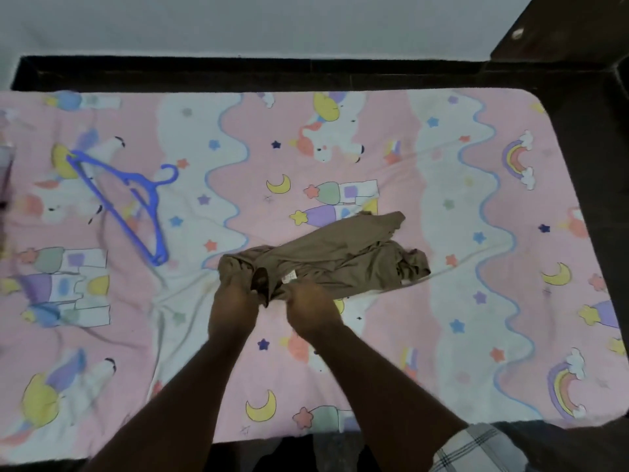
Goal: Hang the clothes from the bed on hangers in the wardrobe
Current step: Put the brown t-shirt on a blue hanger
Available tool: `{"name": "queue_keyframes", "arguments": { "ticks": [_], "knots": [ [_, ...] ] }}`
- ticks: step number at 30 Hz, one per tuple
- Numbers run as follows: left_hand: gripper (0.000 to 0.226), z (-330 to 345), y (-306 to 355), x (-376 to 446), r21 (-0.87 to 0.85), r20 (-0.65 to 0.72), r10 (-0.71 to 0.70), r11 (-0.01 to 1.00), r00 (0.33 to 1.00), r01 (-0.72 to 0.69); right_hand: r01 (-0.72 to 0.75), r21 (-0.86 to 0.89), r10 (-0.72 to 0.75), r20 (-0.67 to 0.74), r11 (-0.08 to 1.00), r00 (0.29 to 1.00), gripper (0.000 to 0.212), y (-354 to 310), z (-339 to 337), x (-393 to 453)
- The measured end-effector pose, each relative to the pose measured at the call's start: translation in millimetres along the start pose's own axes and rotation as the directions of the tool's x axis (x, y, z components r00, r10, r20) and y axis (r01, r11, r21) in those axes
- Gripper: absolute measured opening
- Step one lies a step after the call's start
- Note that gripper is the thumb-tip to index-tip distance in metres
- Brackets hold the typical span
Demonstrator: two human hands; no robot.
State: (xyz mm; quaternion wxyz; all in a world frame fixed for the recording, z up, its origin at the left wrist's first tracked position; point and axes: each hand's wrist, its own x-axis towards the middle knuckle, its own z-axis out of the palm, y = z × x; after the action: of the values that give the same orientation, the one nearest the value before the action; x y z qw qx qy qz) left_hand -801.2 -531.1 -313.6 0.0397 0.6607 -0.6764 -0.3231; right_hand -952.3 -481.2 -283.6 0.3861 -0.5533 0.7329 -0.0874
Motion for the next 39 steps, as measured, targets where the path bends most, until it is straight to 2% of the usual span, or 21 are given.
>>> {"name": "queue_keyframes", "arguments": {
  "ticks": [2, 5, 7, 11, 15, 17, 19, 22, 25, 28, 31, 33, 34, 36, 39],
  "knots": [
    [0.026, 10, 5, -3, -0.054, 0.054, -0.049, 0.997, 0.997, 0.052, -0.113, -0.054, 0.113, 0.013, 0.992, 0.993, 0.033, 23, 0, 1],
    [0.030, 29, 5, -3, -0.056, 0.088, -0.029, 0.998, 0.996, 0.034, -0.206, -0.053, 0.199, -0.112, 0.977, 0.974, 0.041, 57, 1, 6],
    [0.035, 40, 0, 1, -0.059, 0.097, -0.033, 0.998, 0.995, 0.038, -0.262, -0.126, 0.254, -0.076, 0.957, 0.964, 0.034, 72, 0, 15],
    [0.041, 60, -15, 18, -0.050, 0.068, -0.047, 0.997, 0.997, 0.051, -0.250, -0.193, 0.243, -0.058, 0.949, 0.968, 0.044, 86, 7, 44],
    [0.059, 77, -28, 38, -0.081, 0.050, -0.086, 0.993, 0.995, 0.090, -0.207, -0.316, 0.197, -0.063, 0.926, 0.978, 0.031, 90, 17, 75],
    [0.062, 87, -34, 48, -0.060, 0.055, -0.069, 0.996, 0.996, 0.072, -0.175, -0.374, 0.158, -0.074, 0.911, 0.985, 0.032, 98, 19, 92],
    [0.054, 92, -38, 56, -0.063, 0.023, -0.032, 0.997, 0.999, 0.033, -0.158, -0.425, 0.133, -0.087, 0.891, 0.987, 0.035, 104, 20, 103],
    [0.041, 80, -32, 70, -0.132, -0.072, -0.054, 0.990, 0.996, 0.044, -0.154, -0.459, 0.162, -0.023, 0.875, 0.987, 0.032, 109, 13, 116],
    [0.022, 54, -22, 97, -0.143, -0.187, -0.107, 0.986, 0.976, 0.081, -0.143, -0.384, 0.121, -0.081, 0.912, 0.989, 0.028, 108, -5, 128],
    [0.025, 11, -6, 130, -0.208, -0.232, -0.276, 0.951, 0.933, 0.230, -0.103, -0.213, 0.063, -0.185, 0.972, 0.981, 0.029, 94, -40, 146],
    [0.029, -28, -3, 172, -0.403, -0.252, -0.413, 0.867, 0.875, 0.293, -0.062, -0.085, 0.032, -0.317, 0.994, 0.948, 0.030, 73, -84, 169],
    [0.035, -45, -4, 193, -0.550, -0.269, -0.469, 0.792, 0.841, 0.266, -0.038, -0.052, 0.014, -0.405, 0.998, 0.914, 0.029, 63, -106, 183],
    [0.037, -48, -3, 197, -0.553, -0.287, -0.468, 0.794, 0.836, 0.254, -0.039, -0.036, 0.020, -0.429, 0.999, 0.903, 0.029, 60, -113, 188],
    [0.036, -46, 5, 194, -0.440, -0.336, -0.400, 0.867, 0.852, 0.234, -0.054, -0.038, 0.032, -0.430, 0.998, 0.902, 0.030, 60, -121, 198],
    [0.024, -22, 17, 184, -0.245, -0.275, -0.245, 0.953, 0.930, 0.179, -0.073, -0.070, 0.041, -0.380, 0.995, 0.924, 0.032, 67, -120, 208]
  ]
}}
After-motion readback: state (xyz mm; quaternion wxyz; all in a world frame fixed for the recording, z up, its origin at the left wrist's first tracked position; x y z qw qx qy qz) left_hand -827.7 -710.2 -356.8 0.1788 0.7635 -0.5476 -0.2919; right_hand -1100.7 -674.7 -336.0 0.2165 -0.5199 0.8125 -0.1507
